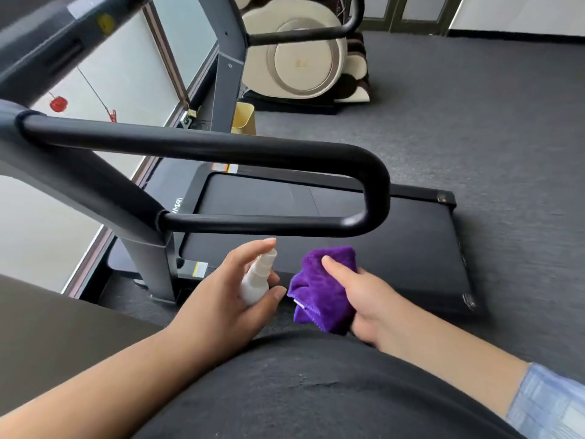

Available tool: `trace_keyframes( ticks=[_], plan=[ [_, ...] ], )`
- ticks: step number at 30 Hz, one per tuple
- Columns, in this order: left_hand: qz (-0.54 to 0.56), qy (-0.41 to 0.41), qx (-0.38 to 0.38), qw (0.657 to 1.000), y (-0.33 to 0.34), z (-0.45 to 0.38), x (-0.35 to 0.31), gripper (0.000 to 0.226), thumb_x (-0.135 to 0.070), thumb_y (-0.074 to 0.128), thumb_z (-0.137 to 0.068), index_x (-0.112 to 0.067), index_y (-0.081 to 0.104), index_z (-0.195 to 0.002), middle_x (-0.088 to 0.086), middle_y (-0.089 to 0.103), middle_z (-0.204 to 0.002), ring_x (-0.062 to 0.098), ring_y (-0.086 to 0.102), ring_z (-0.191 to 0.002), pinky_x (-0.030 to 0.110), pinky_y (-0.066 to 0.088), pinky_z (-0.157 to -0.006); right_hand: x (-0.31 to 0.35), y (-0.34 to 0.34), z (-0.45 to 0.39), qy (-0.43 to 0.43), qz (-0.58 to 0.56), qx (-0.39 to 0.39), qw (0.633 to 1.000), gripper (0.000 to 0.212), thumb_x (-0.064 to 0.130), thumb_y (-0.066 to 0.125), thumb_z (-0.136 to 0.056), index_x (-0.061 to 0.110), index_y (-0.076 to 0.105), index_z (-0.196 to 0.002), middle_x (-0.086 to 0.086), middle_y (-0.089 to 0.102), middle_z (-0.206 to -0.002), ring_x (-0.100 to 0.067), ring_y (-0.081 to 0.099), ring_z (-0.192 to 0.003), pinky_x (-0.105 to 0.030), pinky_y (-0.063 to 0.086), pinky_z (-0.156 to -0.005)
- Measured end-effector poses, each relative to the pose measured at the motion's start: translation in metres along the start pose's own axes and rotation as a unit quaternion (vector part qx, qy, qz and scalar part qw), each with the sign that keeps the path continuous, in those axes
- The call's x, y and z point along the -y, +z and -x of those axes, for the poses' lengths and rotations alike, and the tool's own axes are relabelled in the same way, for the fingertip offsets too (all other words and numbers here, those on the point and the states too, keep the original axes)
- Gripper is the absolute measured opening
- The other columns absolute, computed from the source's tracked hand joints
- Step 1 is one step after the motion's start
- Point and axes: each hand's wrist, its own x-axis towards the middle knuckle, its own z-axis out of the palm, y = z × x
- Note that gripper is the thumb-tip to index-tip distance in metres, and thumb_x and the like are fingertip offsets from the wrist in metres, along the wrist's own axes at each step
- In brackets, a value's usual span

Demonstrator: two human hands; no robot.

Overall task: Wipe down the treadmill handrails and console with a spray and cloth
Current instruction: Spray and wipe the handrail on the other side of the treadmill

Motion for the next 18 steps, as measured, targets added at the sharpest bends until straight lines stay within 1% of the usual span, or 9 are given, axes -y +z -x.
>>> trace_keyframes(
  ticks=[3, 5, 7, 9, 11, 13, 14, 15, 18],
  plan=[
    [0.005, -0.006, -0.001, 1.0, -0.014, 0.004, 0.008, 0.063, -0.044, 0.063, -0.084, -0.062, 0.029, -0.134, -0.018, 0.064, -0.099, 0.01, 0.067, -0.08, 0.021, 0.051, -0.07, 0.015, 0.027, 0.014, -0.141, 0.043, 0.023, 0.989, 0.033, 0.029, 0.076, -0.087, 0.021, 0.064, -0.117, -0.005, 0.077, -0.101, -0.025, 0.075, -0.089, -0.037, 0.062, -0.069],
    [0.008, -0.007, -0.004, 1.0, -0.024, 0.006, 0.014, 0.063, -0.044, 0.063, -0.084, -0.061, 0.03, -0.134, -0.017, 0.064, -0.099, 0.012, 0.067, -0.082, 0.024, 0.051, -0.071, 0.026, 0.044, 0.021, -0.266, 0.104, -0.009, 0.958, 0.033, 0.038, 0.079, -0.081, 0.036, 0.064, -0.111, 0.007, 0.076, -0.106, -0.016, 0.073, -0.097, -0.033, 0.059, -0.083],
    [0.012, -0.007, -0.009, 1.0, -0.033, 0.007, 0.019, 0.063, -0.043, 0.064, -0.084, -0.061, 0.031, -0.134, -0.017, 0.064, -0.099, 0.013, 0.067, -0.083, 0.025, 0.052, -0.072, 0.032, 0.056, 0.023, -0.414, 0.223, -0.077, 0.879, 0.038, 0.042, 0.079, -0.078, 0.045, 0.061, -0.111, 0.019, 0.068, -0.113, -0.001, 0.064, -0.108, -0.02, 0.05, -0.094],
    [0.014, -0.008, -0.014, 1.0, -0.04, 0.007, 0.024, 0.063, -0.042, 0.064, -0.083, -0.061, 0.031, -0.134, -0.016, 0.064, -0.099, 0.013, 0.067, -0.082, 0.024, 0.052, -0.072, 0.038, 0.06, 0.013, -0.509, 0.354, -0.127, 0.774, 0.053, 0.036, 0.08, -0.081, 0.034, 0.057, -0.129, 0.014, 0.056, -0.131, -0.008, 0.051, -0.125, -0.024, 0.039, -0.109],
    [0.016, -0.012, -0.013, 1.0, -0.045, 0.006, 0.027, 0.062, -0.043, 0.064, -0.083, -0.062, 0.031, -0.133, -0.017, 0.064, -0.098, 0.013, 0.067, -0.083, 0.021, 0.051, -0.072, 0.047, 0.057, -0.005, -0.471, 0.53, -0.158, 0.687, 0.067, 0.038, 0.076, -0.084, 0.023, 0.048, -0.143, -0.001, 0.043, -0.148, -0.024, 0.036, -0.14, -0.039, 0.022, -0.122],
    [0.022, -0.018, -0.012, 1.0, -0.049, 0.006, 0.031, 0.062, -0.043, 0.063, -0.084, -0.062, 0.031, -0.133, -0.017, 0.064, -0.098, 0.011, 0.066, -0.081, 0.016, 0.048, -0.071, 0.051, 0.047, -0.024, -0.368, 0.728, -0.169, 0.553, 0.072, 0.046, 0.069, -0.088, 0.027, 0.037, -0.149, -0.003, 0.033, -0.156, -0.033, 0.027, -0.145, -0.049, 0.009, -0.124],
    [0.023, -0.021, -0.011, 0.999, -0.05, 0.006, 0.033, 0.062, -0.043, 0.063, -0.084, -0.062, 0.031, -0.133, -0.017, 0.063, -0.098, 0.01, 0.066, -0.08, 0.015, 0.047, -0.07, 0.05, 0.043, -0.033, -0.328, 0.786, -0.169, 0.495, 0.072, 0.049, 0.066, -0.089, 0.029, 0.032, -0.15, -0.004, 0.031, -0.158, -0.036, 0.027, -0.145, -0.052, 0.009, -0.123],
    [0.024, -0.024, -0.008, 0.999, -0.051, 0.007, 0.036, 0.062, -0.042, 0.063, -0.084, -0.061, 0.031, -0.134, -0.017, 0.063, -0.098, 0.01, 0.065, -0.079, 0.015, 0.047, -0.07, 0.047, 0.04, -0.038, -0.306, 0.814, -0.171, 0.462, 0.073, 0.049, 0.064, -0.09, 0.029, 0.029, -0.15, -0.006, 0.029, -0.159, -0.038, 0.028, -0.144, -0.054, 0.011, -0.122],
    [0.025, -0.038, -0.017, 0.999, -0.057, 0.01, 0.043, 0.062, -0.042, 0.063, -0.085, -0.061, 0.031, -0.134, -0.018, 0.063, -0.099, 0.011, 0.066, -0.085, 0.014, 0.047, -0.072, 0.04, 0.046, -0.05, -0.296, 0.835, -0.187, 0.423, 0.077, 0.052, 0.067, -0.087, 0.027, 0.03, -0.149, -0.011, 0.032, -0.155, -0.041, 0.036, -0.138, -0.053, 0.02, -0.12]
  ],
)
